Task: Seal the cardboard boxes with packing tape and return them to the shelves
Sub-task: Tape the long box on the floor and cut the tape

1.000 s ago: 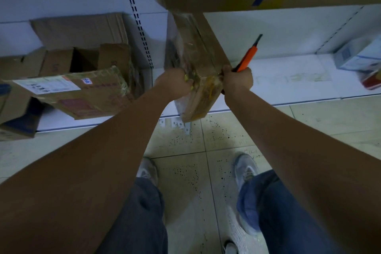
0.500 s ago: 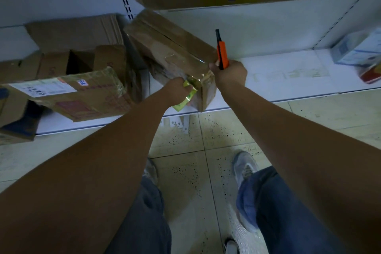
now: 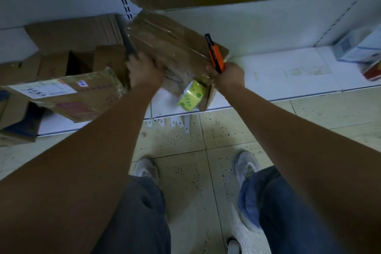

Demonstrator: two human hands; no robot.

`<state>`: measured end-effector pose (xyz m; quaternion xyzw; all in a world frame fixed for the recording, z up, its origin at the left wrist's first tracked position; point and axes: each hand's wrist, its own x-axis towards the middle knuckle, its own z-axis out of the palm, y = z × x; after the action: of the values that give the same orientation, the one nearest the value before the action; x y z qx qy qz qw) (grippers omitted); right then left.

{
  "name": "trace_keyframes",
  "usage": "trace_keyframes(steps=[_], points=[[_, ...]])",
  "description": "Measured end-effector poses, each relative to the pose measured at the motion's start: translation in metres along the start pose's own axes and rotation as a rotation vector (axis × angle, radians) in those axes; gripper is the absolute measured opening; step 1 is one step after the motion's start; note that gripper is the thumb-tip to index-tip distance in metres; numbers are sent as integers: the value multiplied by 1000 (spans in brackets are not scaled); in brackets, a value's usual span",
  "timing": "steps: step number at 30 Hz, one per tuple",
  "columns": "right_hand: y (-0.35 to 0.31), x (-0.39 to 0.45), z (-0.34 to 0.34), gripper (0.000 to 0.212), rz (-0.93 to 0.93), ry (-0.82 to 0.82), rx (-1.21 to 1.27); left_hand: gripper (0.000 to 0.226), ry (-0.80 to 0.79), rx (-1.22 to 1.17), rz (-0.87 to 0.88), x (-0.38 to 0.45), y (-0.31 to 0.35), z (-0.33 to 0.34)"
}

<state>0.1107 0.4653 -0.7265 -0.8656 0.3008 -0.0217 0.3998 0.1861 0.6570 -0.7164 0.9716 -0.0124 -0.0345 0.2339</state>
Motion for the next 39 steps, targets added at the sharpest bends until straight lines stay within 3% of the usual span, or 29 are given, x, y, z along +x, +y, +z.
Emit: trace_keyframes(steps=[2,3,7,11,13,16,19,20,22,24,25,27,30,31,34,39], points=[[10,4,-12,36,7,-3,38,55,194,-68,-30,9,-10,-19],[15,5,-18,37,11,-6,43,60,205,-151,-57,14,-15,-26],[29,4,-36,35,13,0,18,91,2,-492,-169,29,-30,-34],[32,7,-53,33,-22,110,29,67,-118,-596,-167,27,-30,-32],[36,9,-68,30,-25,116,8,67,-158,-570,-116,23,-29,-27],[47,4,-76,32,-24,-17,-92,88,-190,-437,-156,12,-20,-12],[49,2,-71,39,-53,-54,-19,90,61,-130,-351,-22,16,-3],[48,2,-69,39,-55,-53,-4,87,91,-143,-373,-37,33,2],[43,3,-70,37,-47,-79,24,77,-88,-409,-393,-69,69,19],[41,1,-70,35,-26,-131,67,45,-360,-672,-364,-104,100,45],[41,-1,-71,34,-7,-162,112,35,-403,-741,-301,-121,110,59],[41,-5,-77,31,25,-215,179,40,-398,-801,-208,-135,117,79],[45,-13,-106,28,-149,-190,-110,75,-424,-825,-180,-130,115,93],[47,-18,-118,28,-241,-176,-246,75,-434,-838,-191,-125,113,93],[48,-40,-147,29,-415,-205,-481,28,-446,-923,-249,-114,109,86],[41,-59,-137,37,-542,-280,-730,32,-532,-925,-335,-105,102,81]])
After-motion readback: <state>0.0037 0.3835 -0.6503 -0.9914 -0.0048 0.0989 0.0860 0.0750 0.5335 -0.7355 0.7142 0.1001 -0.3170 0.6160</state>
